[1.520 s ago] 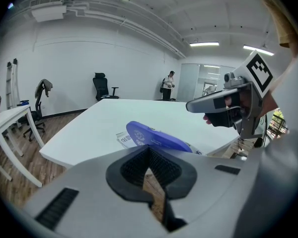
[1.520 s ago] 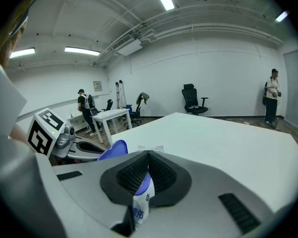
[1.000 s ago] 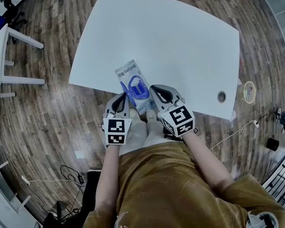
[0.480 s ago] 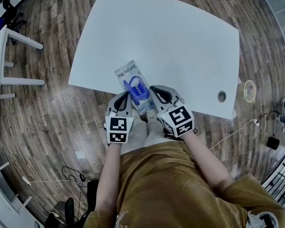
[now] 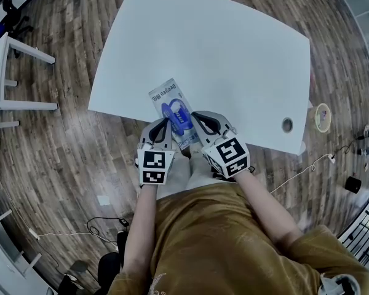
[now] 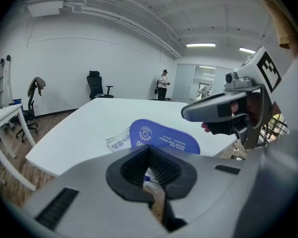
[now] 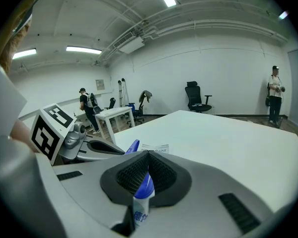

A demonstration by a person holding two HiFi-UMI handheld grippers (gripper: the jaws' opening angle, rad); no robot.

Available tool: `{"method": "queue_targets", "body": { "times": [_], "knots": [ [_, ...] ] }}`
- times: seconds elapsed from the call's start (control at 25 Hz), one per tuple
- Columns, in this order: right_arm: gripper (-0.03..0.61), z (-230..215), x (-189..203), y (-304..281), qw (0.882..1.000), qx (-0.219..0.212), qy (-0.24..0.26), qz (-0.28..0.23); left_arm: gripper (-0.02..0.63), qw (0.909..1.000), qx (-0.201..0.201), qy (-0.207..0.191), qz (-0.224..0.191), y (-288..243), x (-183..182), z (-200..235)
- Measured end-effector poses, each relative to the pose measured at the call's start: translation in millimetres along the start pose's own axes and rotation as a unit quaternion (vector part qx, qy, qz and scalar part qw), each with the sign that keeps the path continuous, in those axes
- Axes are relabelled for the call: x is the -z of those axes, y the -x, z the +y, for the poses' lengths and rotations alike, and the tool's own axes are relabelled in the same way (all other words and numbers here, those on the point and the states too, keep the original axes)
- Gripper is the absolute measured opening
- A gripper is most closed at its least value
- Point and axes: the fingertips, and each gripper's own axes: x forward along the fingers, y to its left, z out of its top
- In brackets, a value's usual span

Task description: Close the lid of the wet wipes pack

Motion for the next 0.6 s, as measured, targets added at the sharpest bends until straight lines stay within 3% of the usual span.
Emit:
{"method": "queue_targets", "body": {
  "times": [0.6],
  "knots": [
    [0.006, 11.8, 2.0, -5.8, 1.0, -0.024, 0.011, 0.007, -0.003, 0.9999, 0.009, 0.002, 0.004, -6.5, 2.0, -1.8]
  ]
}}
